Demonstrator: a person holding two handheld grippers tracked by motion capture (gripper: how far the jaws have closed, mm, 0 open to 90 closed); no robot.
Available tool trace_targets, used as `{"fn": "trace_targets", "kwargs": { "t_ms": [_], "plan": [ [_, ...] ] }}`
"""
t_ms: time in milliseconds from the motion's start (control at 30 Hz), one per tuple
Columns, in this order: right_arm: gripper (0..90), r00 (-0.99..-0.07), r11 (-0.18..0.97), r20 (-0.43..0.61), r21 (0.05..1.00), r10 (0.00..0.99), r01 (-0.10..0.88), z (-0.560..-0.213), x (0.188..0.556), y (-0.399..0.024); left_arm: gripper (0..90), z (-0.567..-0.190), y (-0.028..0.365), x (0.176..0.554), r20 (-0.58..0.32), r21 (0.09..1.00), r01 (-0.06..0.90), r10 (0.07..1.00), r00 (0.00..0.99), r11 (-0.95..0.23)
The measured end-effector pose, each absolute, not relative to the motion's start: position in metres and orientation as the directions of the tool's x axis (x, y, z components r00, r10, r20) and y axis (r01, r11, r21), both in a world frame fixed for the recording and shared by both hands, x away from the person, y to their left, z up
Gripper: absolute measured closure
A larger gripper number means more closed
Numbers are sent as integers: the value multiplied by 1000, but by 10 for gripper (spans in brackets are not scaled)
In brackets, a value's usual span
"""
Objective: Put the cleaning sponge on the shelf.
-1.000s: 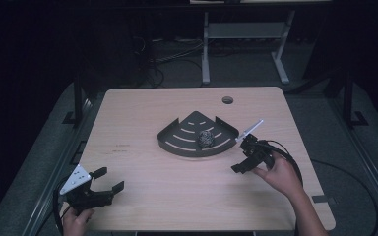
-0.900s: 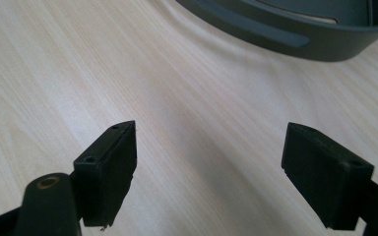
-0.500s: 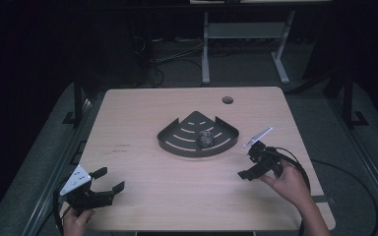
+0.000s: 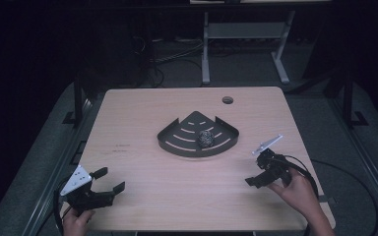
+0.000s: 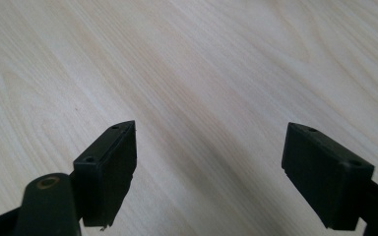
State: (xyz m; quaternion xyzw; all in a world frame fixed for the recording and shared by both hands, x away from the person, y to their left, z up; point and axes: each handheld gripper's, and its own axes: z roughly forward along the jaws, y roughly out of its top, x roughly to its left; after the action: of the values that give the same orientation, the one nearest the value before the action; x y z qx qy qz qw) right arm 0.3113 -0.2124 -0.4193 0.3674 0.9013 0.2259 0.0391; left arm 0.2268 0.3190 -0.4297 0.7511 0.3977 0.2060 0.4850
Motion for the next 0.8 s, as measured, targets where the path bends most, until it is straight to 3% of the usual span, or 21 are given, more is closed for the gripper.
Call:
{"fn": "trace_targets", "kwargs": {
  "t_ms": [800],
  "plan": [
    [197,-693,597,89,438,715,672,-424,283,-242,133,-429,319,226,-71,894,393,796,601,-216]
  ]
}}
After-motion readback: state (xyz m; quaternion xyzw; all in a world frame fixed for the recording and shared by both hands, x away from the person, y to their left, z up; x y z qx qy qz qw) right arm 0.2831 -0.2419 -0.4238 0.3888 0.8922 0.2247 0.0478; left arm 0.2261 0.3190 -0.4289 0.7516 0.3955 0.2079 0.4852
